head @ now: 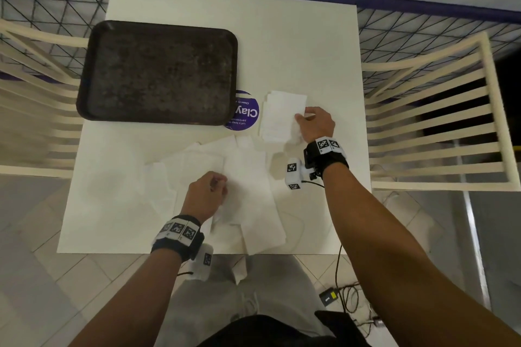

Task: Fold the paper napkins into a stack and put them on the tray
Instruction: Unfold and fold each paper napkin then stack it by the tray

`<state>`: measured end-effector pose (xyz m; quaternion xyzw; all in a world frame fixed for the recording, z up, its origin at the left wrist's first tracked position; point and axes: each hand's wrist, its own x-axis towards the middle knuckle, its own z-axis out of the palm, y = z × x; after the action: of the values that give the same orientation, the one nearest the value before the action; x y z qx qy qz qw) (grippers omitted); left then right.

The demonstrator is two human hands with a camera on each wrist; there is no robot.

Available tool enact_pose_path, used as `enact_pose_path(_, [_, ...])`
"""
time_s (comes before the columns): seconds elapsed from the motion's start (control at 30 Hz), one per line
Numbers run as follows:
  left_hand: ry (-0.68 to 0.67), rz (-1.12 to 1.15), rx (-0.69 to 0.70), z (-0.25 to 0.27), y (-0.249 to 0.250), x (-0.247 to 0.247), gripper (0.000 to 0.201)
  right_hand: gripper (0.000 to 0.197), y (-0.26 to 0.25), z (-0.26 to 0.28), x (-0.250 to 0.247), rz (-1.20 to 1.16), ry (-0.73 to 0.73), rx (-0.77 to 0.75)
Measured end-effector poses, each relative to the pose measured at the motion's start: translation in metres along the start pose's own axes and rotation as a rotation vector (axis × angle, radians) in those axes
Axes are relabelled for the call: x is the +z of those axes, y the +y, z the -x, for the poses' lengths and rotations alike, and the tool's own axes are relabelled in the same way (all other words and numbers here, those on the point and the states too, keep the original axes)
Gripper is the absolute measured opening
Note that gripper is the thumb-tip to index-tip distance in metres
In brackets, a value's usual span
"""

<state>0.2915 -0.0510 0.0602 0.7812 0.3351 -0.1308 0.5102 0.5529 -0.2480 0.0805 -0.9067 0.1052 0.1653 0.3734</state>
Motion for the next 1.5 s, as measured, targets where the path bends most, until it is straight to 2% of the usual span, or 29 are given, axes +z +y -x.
enact_pose_path(0.1, [0.043, -0.03, -0.001, -0.003, -0.001, 0.0, 0.011, 0.033, 0.004, 0.012, -0.001, -0.09, 0.079, 0.002])
enact_pose_path(0.2, [0.123, -0.065, -0.014, -0.006, -0.001, 0.001, 0.013, 0.015, 0.011, 0.039, 0.002, -0.1, 0.067, -0.037])
enact_pose_path(0.27, [0.153, -0.088, -0.015, -0.007, 0.0, 0.003, 0.013, 0.006, 0.017, 0.062, 0.01, 0.003, -0.008, -0.101])
enact_pose_path(0.37, [0.146, -0.122, -0.003, -0.007, 0.002, 0.006, 0.011, 0.033, 0.032, 0.099, 0.027, 0.205, -0.149, -0.149])
enact_pose_path(0.4, [0.14, -0.118, -0.003, -0.008, 0.001, 0.007, 0.013, 0.036, 0.039, 0.109, 0.033, 0.238, -0.206, -0.147])
enact_pose_path(0.5, [0.13, -0.101, -0.026, -0.006, 0.004, 0.01, 0.014, 0.016, 0.054, 0.133, 0.045, 0.252, -0.33, -0.089])
enact_pose_path(0.6, [0.143, -0.095, -0.041, -0.005, 0.007, 0.011, 0.009, 0.019, 0.06, 0.146, 0.054, 0.239, -0.308, -0.046])
enact_pose_path(0.83, [0.201, -0.182, -0.015, 0.011, 0.022, 0.008, 0.006, 0.007, 0.06, 0.157, 0.058, 0.185, -0.267, -0.016])
enact_pose_path(1.07, [0.256, -0.198, 0.034, 0.022, 0.024, 0.003, 0.007, 0.005, 0.062, 0.164, 0.052, -0.006, -0.229, -0.001])
enact_pose_path(1.27, [0.28, -0.013, 0.152, 0.024, 0.024, 0.004, 0.009, 0.014, 0.063, 0.17, 0.046, -0.275, -0.236, -0.002])
enact_pose_path(1.37, [0.253, 0.112, 0.147, 0.027, 0.028, 0.001, 0.014, 0.015, 0.061, 0.172, 0.042, -0.409, -0.259, 0.013])
enact_pose_path(1.5, [0.115, 0.306, 0.051, 0.022, 0.026, -0.004, 0.031, 0.013, 0.056, 0.174, 0.036, -0.499, -0.288, 0.009])
